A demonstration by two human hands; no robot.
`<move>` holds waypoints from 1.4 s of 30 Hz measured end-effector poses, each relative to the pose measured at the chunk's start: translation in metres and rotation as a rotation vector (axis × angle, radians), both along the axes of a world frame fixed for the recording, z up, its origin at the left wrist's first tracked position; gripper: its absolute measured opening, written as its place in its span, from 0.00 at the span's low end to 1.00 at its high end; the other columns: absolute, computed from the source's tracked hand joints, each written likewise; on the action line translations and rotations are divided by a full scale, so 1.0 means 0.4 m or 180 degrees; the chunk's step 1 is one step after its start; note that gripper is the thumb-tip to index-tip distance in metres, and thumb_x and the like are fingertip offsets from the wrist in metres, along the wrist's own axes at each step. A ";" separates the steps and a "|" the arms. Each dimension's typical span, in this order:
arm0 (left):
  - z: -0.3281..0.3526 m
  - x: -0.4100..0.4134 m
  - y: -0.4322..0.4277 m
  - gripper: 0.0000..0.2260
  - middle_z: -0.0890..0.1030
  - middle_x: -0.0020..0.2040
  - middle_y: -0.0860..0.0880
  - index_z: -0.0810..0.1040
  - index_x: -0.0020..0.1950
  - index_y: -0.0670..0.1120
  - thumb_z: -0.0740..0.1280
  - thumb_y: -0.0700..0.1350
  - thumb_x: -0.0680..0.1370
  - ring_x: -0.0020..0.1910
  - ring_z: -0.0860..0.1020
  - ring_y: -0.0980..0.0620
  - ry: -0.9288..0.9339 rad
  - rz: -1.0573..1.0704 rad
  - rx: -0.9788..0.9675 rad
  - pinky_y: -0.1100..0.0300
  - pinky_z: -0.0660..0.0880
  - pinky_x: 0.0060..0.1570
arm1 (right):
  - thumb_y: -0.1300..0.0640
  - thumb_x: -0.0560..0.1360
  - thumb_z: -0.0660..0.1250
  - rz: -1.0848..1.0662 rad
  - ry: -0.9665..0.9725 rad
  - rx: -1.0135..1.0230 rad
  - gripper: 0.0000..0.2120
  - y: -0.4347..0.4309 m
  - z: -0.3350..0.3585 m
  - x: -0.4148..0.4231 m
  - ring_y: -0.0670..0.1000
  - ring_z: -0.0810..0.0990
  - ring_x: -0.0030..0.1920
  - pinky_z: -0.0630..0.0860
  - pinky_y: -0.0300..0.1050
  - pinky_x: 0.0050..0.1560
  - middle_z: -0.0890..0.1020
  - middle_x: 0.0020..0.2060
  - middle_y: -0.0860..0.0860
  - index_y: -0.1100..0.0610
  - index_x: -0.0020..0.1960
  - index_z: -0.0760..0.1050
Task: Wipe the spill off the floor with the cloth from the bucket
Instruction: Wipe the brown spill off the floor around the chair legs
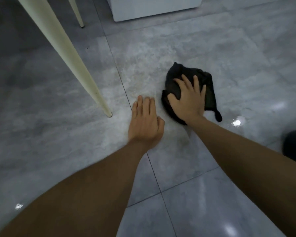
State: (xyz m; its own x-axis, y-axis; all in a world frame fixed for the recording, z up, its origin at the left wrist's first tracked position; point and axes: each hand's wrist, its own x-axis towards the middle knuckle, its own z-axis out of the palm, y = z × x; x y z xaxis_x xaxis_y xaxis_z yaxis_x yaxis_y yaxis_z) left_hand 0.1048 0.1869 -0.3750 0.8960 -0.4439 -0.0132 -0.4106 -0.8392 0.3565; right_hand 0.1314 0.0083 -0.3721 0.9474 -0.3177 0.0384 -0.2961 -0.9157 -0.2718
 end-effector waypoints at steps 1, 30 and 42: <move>0.001 0.001 0.004 0.31 0.57 0.82 0.40 0.53 0.82 0.39 0.49 0.51 0.80 0.82 0.48 0.37 0.0012 -0.0077 0.0042 0.44 0.44 0.81 | 0.36 0.75 0.55 0.0175 0.0054 -0.0098 0.32 0.022 -0.004 -0.030 0.60 0.52 0.82 0.44 0.68 0.79 0.64 0.80 0.50 0.46 0.78 0.65; 0.013 -0.186 -0.020 0.28 0.63 0.81 0.43 0.58 0.81 0.42 0.47 0.40 0.79 0.81 0.58 0.42 0.0462 -0.0582 -0.0561 0.44 0.52 0.80 | 0.35 0.73 0.59 0.0431 0.0153 -0.0374 0.38 0.041 0.009 -0.563 0.64 0.53 0.82 0.52 0.73 0.76 0.60 0.82 0.52 0.45 0.81 0.61; -0.004 -0.260 0.246 0.24 0.61 0.82 0.45 0.59 0.82 0.48 0.51 0.48 0.85 0.81 0.52 0.33 -0.0150 -0.0037 0.0315 0.38 0.53 0.79 | 0.31 0.74 0.57 0.0349 0.0225 -0.0264 0.39 0.282 0.008 -0.542 0.65 0.49 0.82 0.47 0.74 0.77 0.56 0.83 0.53 0.45 0.82 0.57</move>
State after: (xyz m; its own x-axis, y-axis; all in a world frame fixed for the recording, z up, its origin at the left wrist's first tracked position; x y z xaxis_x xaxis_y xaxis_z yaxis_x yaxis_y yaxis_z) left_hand 0.0009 0.2852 -0.3766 0.8914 -0.4530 -0.0156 -0.4349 -0.8645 0.2522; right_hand -0.0855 0.1210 -0.3691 0.9775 -0.2107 -0.0079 -0.2087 -0.9620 -0.1760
